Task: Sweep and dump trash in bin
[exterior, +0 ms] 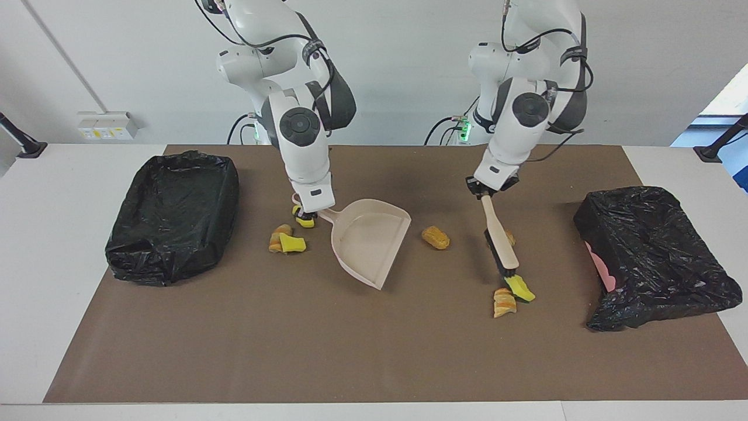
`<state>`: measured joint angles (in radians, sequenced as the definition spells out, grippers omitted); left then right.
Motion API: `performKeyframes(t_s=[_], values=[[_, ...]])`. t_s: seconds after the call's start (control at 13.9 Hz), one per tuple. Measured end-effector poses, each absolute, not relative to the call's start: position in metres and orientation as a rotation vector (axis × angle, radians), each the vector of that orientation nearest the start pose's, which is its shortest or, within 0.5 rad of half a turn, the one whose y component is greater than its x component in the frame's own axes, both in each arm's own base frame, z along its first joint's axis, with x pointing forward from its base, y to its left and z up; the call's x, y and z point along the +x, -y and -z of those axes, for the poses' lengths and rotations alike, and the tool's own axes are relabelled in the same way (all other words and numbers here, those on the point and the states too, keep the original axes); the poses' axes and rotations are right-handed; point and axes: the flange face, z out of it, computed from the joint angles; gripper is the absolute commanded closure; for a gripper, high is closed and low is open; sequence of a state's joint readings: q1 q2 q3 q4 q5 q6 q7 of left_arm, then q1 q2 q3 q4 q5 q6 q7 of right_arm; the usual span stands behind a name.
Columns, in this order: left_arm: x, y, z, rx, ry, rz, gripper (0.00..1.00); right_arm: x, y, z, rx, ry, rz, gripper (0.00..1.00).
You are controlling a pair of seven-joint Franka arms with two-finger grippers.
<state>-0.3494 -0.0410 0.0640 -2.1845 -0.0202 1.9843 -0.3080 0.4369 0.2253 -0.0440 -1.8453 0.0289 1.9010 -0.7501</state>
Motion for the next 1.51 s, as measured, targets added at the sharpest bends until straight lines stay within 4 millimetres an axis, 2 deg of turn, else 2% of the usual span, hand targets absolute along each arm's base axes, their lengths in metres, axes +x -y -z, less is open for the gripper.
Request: performKeyframes(t_s=[0.22, 0.36, 0.5, 0.72, 0.86, 1.01, 1.22, 1.51], values=[[0.5, 0.083, -0.39, -3.072, 0.025, -0.243, 1.0, 0.531, -0.263, -0.367, -2.578, 1.714, -0.254, 1.0], [0.503, 0.058, -0.388, -3.054, 0.0, -0.249, 1.0, 0.523, -0.282, -0.358, -2.593, 1.747, -0.261, 1.0], [0.499, 0.047, -0.38, -3.052, -0.026, -0.281, 1.0, 0.519, -0.29, -0.353, -2.61, 1.76, -0.276, 1.0], [0.483, 0.054, -0.357, -3.036, -0.062, -0.361, 1.0, 0.519, -0.294, -0.349, -2.622, 1.75, -0.265, 1.0], [0.475, 0.068, -0.352, -3.027, -0.109, -0.379, 1.0, 0.518, -0.298, -0.346, -2.633, 1.741, -0.259, 1.0], [0.469, 0.092, -0.352, -3.017, -0.182, -0.376, 1.0, 0.518, -0.299, -0.346, -2.634, 1.739, -0.259, 1.0], [0.452, 0.144, -0.35, -3.005, -0.316, -0.402, 1.0, 0.518, -0.298, -0.346, -2.635, 1.739, -0.26, 1.0], [0.418, 0.228, -0.351, -3.08, -0.382, -0.442, 1.0, 0.518, -0.298, -0.345, -2.635, 1.74, -0.262, 1.0]])
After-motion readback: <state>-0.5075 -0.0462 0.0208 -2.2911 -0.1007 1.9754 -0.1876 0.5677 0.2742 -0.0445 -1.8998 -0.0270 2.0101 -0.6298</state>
